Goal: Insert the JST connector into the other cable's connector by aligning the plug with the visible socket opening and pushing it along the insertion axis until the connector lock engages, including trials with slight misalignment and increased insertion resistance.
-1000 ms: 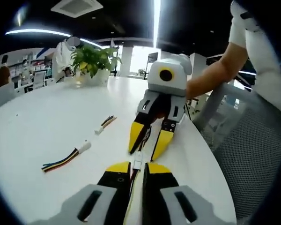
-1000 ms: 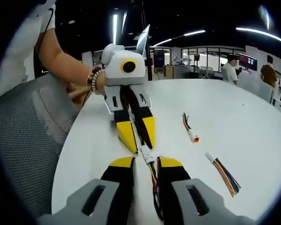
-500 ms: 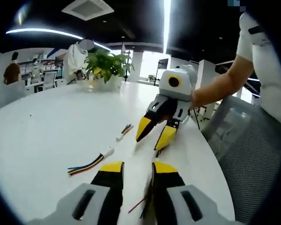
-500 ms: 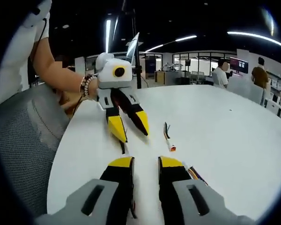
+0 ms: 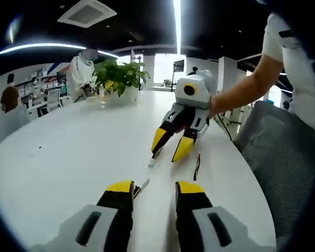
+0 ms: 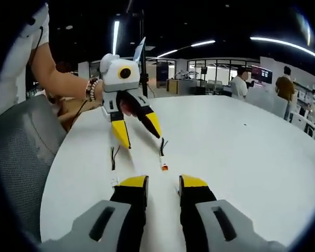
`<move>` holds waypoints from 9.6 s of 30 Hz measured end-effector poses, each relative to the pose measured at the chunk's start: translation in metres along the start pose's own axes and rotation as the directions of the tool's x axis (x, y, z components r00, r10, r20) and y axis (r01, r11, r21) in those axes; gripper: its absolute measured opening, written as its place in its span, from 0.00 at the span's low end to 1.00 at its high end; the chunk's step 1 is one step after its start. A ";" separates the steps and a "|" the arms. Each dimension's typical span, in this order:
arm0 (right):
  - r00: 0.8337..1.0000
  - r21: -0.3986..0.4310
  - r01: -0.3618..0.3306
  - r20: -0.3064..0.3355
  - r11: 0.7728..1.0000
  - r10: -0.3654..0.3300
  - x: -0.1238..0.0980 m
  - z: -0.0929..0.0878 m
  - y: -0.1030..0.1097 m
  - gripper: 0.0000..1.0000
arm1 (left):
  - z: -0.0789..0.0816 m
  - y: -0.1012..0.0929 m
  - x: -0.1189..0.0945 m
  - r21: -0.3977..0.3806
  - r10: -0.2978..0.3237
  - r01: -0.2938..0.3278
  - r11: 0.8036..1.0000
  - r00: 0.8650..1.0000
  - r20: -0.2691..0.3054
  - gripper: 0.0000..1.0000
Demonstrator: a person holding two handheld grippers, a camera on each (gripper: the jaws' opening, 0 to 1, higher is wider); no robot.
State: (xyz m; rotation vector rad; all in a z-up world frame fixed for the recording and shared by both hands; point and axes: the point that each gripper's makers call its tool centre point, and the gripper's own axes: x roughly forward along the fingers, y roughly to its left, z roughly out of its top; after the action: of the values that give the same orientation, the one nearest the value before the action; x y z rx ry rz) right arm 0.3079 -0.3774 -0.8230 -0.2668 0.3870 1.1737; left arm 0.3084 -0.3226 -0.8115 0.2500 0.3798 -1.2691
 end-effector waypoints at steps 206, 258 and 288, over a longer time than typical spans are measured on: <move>0.973 -0.204 -0.175 -0.188 0.963 0.137 0.024 0.014 0.026 0.03 | 0.000 -0.016 0.017 0.160 -0.075 0.109 0.981 0.977 -0.202 0.00; 0.983 -0.122 -0.091 -0.172 0.988 0.070 0.058 0.000 -0.020 0.05 | -0.019 0.041 0.037 0.072 -0.054 0.074 0.995 0.967 -0.248 0.01; 0.990 -0.095 -0.036 -0.138 0.995 0.023 0.024 0.014 -0.023 0.13 | -0.008 0.042 0.002 0.082 0.059 -0.042 0.996 0.971 -0.230 0.14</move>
State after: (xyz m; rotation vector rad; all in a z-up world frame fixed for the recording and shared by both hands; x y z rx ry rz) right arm 0.3392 -0.3597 -0.8210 -0.4292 0.4551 1.2088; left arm 0.3481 -0.3092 -0.8206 0.4732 0.5218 -1.2088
